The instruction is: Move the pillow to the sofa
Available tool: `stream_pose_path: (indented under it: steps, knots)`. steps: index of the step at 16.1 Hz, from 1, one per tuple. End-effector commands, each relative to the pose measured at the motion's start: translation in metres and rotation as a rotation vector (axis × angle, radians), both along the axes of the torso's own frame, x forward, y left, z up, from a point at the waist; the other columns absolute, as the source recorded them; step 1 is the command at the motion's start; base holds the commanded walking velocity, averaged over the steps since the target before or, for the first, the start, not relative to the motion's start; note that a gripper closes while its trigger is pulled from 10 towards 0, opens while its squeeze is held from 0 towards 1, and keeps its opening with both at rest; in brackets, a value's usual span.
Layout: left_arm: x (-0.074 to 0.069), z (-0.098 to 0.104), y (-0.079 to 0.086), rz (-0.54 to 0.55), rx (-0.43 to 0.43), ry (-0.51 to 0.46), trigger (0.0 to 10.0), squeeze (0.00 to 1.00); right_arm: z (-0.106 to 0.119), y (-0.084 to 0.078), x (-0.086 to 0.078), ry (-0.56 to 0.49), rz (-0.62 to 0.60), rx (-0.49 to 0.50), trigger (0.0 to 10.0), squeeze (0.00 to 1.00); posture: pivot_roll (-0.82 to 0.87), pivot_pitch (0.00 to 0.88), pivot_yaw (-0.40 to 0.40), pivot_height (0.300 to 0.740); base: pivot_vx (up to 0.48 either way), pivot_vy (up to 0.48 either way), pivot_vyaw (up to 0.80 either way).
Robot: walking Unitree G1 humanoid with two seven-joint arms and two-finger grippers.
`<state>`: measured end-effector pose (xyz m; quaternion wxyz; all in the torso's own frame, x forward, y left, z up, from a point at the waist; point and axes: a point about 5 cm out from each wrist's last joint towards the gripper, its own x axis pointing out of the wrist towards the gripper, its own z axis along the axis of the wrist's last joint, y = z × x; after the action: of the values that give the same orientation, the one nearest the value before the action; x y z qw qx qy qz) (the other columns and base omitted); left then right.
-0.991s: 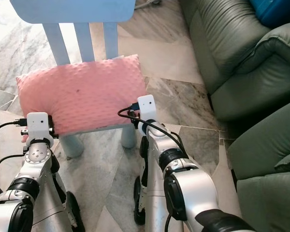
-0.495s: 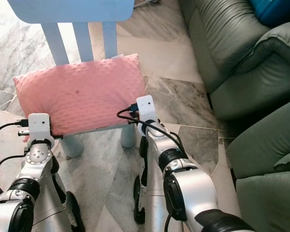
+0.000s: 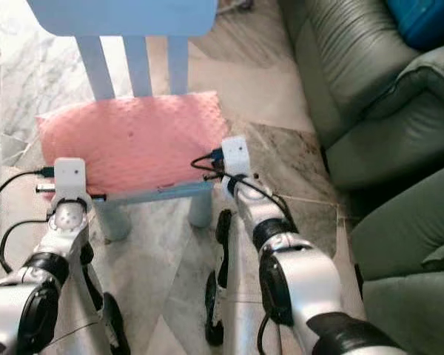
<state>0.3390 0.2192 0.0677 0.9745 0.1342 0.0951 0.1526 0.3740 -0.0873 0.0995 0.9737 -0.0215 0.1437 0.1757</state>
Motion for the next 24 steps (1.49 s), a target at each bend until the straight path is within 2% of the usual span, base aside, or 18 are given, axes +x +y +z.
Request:
stream_pose_path:
  steps: [1, 2, 3, 5, 6, 7, 10, 11, 14, 15, 16, 17, 18, 20, 21, 23, 24]
  knots:
    - [0.0, -0.004, -0.004, -0.003, -0.009, 0.027, 0.0, 0.0, 0.006, -0.01, 0.004, -0.017, -0.016, -0.006, 0.0, 0.0, 0.02, 0.046, -0.169, 0.437, 0.0, 0.0, 0.0]
    - [0.008, 0.008, -0.004, 0.013, -0.001, -0.018, 0.0, 0.0, 0.018, -0.011, 0.01, -0.059, -0.003, 0.002, 0.0, 0.0, 0.03, 0.0, -0.161, 0.437, 0.0, 0.0, 0.0]
    - [0.015, 0.025, -0.008, -0.019, 0.066, -0.107, 0.0, 0.0, 0.027, -0.016, 0.014, -0.112, 0.0, 0.011, 0.0, 0.0, 0.03, 0.0, -0.155, 0.437, 0.0, 0.0, 0.0]
    - [0.021, 0.041, -0.018, -0.068, 0.112, -0.194, 0.0, 0.0, 0.035, -0.028, 0.016, -0.17, -0.01, 0.024, 0.0, 0.0, 0.04, 0.0, -0.144, 0.437, 0.0, 0.0, 0.0]
    - [0.021, 0.045, -0.019, -0.075, 0.121, -0.222, 0.0, 0.0, 0.036, -0.033, 0.016, -0.184, -0.023, 0.04, 0.0, 0.0, 0.04, 0.0, -0.134, 0.437, 0.0, 0.0, 0.0]
    - [0.017, 0.05, -0.025, -0.117, 0.122, -0.284, 0.0, 0.0, 0.033, -0.047, 0.012, -0.219, -0.045, 0.065, 0.0, 0.0, 0.03, 0.0, -0.112, 0.437, 0.0, 0.0, 0.0]
    - [-0.002, 0.054, -0.047, -0.27, 0.13, -0.386, 0.0, 0.0, 0.022, -0.054, -0.004, -0.313, -0.002, 0.053, 0.0, 0.0, 0.01, 0.0, -0.052, 0.437, 0.0, 0.0, 0.0]
    - [-0.011, 0.056, -0.055, -0.31, 0.123, -0.408, 0.0, 0.0, 0.014, -0.054, -0.018, -0.357, 0.028, 0.036, 0.0, 0.0, 0.0, 0.0, -0.03, 0.437, 0.0, 0.0, 0.0]
    - [-0.031, 0.058, -0.064, -0.38, 0.119, -0.442, 0.0, 0.0, 0.011, -0.055, -0.045, -0.453, 0.022, 0.013, 0.0, 0.0, 0.0, 0.0, -0.023, 0.437, 0.0, 0.0, 0.0]
    - [-0.051, 0.053, -0.063, -0.405, 0.131, -0.427, 0.0, 0.0, 0.003, -0.062, -0.063, -0.476, -0.061, -0.001, 0.0, 0.0, 0.04, 0.0, -0.036, 0.437, 0.0, 0.0, 0.0]
    - [-0.065, 0.046, -0.058, -0.394, 0.132, -0.395, 0.0, 0.0, -0.008, -0.062, -0.075, -0.458, -0.08, -0.05, 0.0, 0.0, 0.05, 0.0, -0.037, 0.437, 0.0, 0.0, 0.0]
    - [-0.082, 0.037, -0.046, -0.35, 0.116, -0.353, 0.0, 0.0, -0.02, -0.067, -0.087, -0.373, -0.17, 0.045, 1.9, 0.0, 0.05, 0.0, -0.035, 0.437, 0.0, 0.0, 0.0]
    - [-0.089, 0.03, -0.041, -0.337, 0.102, -0.325, 0.0, 0.0, -0.023, -0.069, -0.092, -0.352, -0.18, 0.053, 10.0, 0.0, 0.05, 0.0, -0.041, 0.437, 0.0, 0.0, 0.0]
    - [-0.094, 0.018, -0.038, -0.325, 0.092, -0.269, 6.8, 0.0, -0.019, -0.07, -0.093, -0.349, -0.205, 0.104, 10.0, 0.0, 0.07, 0.0, -0.061, 0.437, 0.0, 0.0, 0.0]
    - [-0.091, 0.017, -0.043, -0.345, 0.072, -0.252, 10.0, 0.0, -0.013, -0.069, -0.088, -0.367, -0.18, 0.104, 10.0, 0.0, 0.07, 0.0, -0.068, 0.446, 0.0, 0.0, 0.0]
    - [-0.091, 0.021, -0.048, -0.345, 0.086, -0.259, 10.0, 0.0, -0.005, -0.069, -0.084, -0.37, -0.174, 0.104, 10.0, 0.0, 0.07, 0.0, -0.079, 0.471, 0.0, 0.0, 0.0]
    - [-0.09, 0.02, -0.048, -0.327, 0.064, -0.253, 10.0, 0.0, -0.003, -0.069, -0.083, -0.361, -0.175, 0.111, 10.0, 0.0, 0.07, 0.0, -0.08, 0.491, 0.0, 0.0, 0.0]
